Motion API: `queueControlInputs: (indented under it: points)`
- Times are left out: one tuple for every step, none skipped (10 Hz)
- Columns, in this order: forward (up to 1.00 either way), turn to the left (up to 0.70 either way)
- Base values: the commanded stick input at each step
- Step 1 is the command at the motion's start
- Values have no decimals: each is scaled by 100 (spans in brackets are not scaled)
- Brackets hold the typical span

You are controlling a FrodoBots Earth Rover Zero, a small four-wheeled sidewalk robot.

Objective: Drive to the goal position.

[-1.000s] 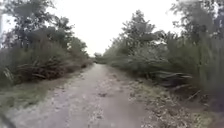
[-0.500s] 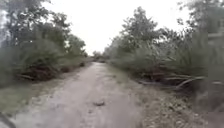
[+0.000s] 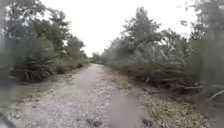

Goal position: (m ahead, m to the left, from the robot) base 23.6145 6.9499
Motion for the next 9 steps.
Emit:
queueControlInputs:
  points:
    - [70, 35]
    - [70, 32]
    - [70, 0]
    - [70, 0]
    - [70, 0]
    - [70, 0]
    - [70, 0]
    - [70, 0]
    - [70, 0]
